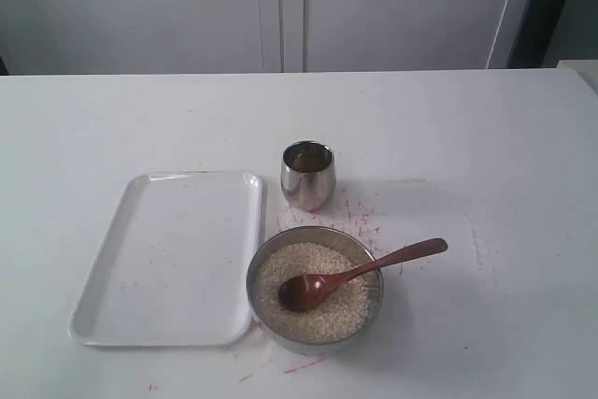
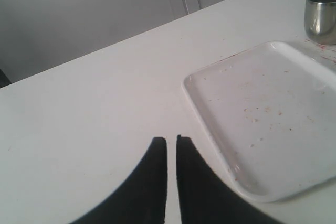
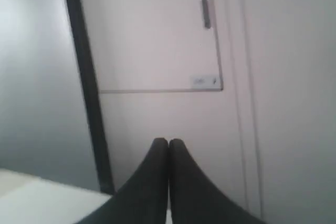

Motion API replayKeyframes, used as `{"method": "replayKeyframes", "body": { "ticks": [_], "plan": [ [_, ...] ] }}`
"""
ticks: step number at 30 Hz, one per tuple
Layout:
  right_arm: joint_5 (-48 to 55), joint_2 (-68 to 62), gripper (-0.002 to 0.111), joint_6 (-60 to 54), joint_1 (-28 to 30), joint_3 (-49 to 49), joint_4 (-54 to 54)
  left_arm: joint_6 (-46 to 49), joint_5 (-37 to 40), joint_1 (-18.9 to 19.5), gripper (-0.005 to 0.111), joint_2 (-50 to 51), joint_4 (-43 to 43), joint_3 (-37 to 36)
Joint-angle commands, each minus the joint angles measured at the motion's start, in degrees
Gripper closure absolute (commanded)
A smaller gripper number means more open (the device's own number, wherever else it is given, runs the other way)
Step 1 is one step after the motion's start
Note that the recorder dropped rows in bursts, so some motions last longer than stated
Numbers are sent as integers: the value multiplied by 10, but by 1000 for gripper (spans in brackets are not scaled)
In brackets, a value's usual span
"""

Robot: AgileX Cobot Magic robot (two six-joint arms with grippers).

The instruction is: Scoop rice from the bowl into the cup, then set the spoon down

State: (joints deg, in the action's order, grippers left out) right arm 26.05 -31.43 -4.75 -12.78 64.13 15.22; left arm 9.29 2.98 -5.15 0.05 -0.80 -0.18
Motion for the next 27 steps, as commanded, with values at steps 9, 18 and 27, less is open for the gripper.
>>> {"method": "replayKeyframes", "body": {
  "ticks": [9,18,27],
  "plan": [
    [182,-113,108,-186,-5,15,158,1,-4,-2,92,-1,3,2],
    [223,-160,108,-186,-5,15,158,1,-4,-2,92,-1,3,2],
    [298,-243,108,-223,-5,15,160,1,-4,-2,92,-1,3,2]
  ]
}}
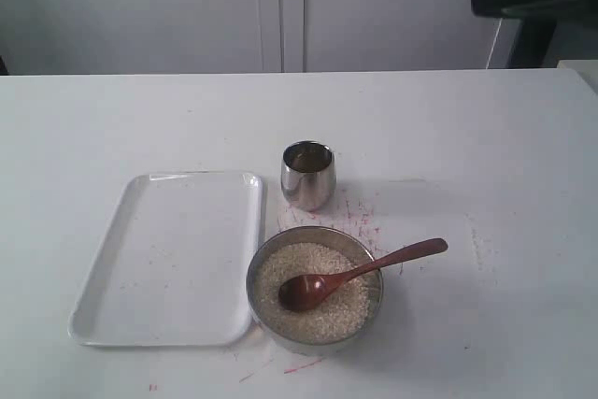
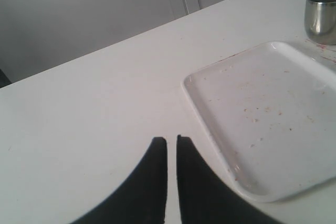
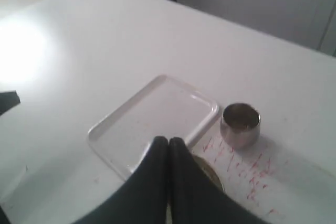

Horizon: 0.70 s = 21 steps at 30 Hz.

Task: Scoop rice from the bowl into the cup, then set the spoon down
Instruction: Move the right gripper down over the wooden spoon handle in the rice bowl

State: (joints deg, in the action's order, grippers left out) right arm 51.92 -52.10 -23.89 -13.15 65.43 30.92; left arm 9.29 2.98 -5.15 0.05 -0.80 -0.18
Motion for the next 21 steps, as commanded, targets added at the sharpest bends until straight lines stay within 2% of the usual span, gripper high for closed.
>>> {"method": "replayKeyframes", "body": {
  "ticks": [1,12,21],
  "plan": [
    [51,-48,108,-47,-2,2,3,1,-4,-2,92,-1,3,2],
    [82,-154,108,-233,-19,2,-16,1,-4,-2,92,-1,3,2],
    [121,-251,108,-243,-95,2,-209,1,-4,-2,92,-1,3,2]
  ]
}}
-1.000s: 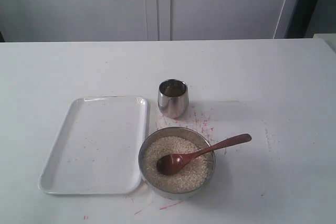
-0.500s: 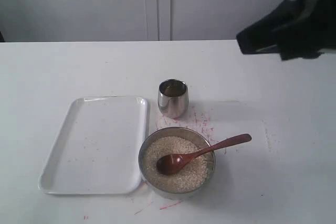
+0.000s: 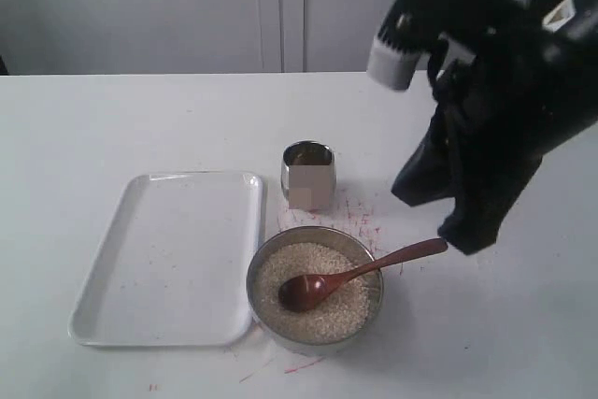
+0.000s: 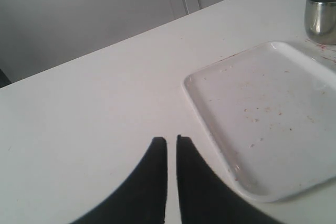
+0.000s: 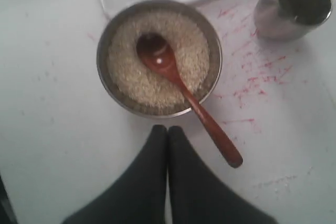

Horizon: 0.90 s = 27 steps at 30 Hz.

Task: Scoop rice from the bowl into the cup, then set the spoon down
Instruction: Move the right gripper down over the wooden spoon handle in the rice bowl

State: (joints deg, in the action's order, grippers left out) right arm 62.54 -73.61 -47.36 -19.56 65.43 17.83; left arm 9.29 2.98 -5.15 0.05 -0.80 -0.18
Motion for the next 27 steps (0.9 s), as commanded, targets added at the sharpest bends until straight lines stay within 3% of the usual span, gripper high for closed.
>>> {"method": "replayKeyframes", "body": {
  "ticks": [1,6,13,17,23,27],
  "plan": [
    [15,-46,108,-8,-39,2,-98,1,-4,-2,92,-1,3,2],
    [9,-85,108,-8,-62,2,-184,1,-4,-2,92,-1,3,2],
    [-11,-129,107,-11,-67,2,-215,1,-4,-2,92,-1,3,2],
    [-14,-143,93,-11,-67,2,-228,1,-4,-2,92,-1,3,2],
    [-24,-161,58,-13,-67,2,-230,1,-4,-2,92,-1,3,2],
    [-29,-171,51,-18,-67,2,-233,1,-4,-2,92,-1,3,2]
  ]
}}
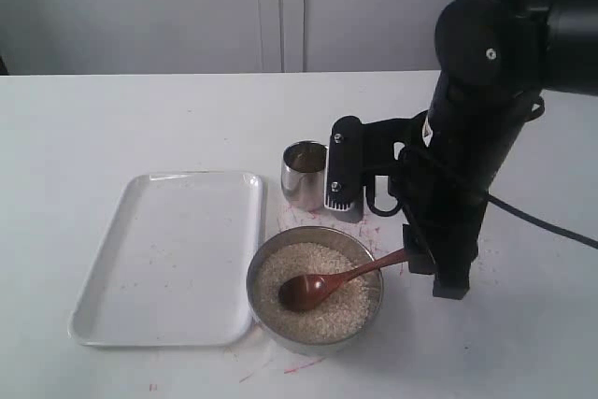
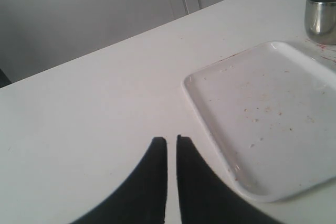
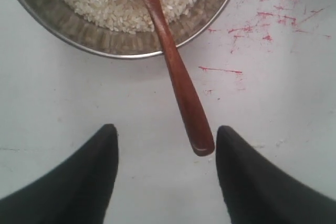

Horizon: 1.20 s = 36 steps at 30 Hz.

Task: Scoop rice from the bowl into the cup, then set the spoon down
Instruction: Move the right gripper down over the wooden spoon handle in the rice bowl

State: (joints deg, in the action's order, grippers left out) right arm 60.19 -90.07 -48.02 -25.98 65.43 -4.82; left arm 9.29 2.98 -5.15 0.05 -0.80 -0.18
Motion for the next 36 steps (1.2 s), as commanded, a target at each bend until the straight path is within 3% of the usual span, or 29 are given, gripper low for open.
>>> {"method": "replayKeyframes", "body": {
  "ticks": [1,17,36],
  "plan": [
    [-6,-7,51,-18,-3,2,-9,1,-4,-2,92,-1,3,2],
    [-12,-55,51,-101,-3,0,-36,1,-4,-2,92,-1,3,2],
    [-43,-55,51,-103,-3,-3,-53,1,-4,-2,92,-1,3,2]
  ]
}}
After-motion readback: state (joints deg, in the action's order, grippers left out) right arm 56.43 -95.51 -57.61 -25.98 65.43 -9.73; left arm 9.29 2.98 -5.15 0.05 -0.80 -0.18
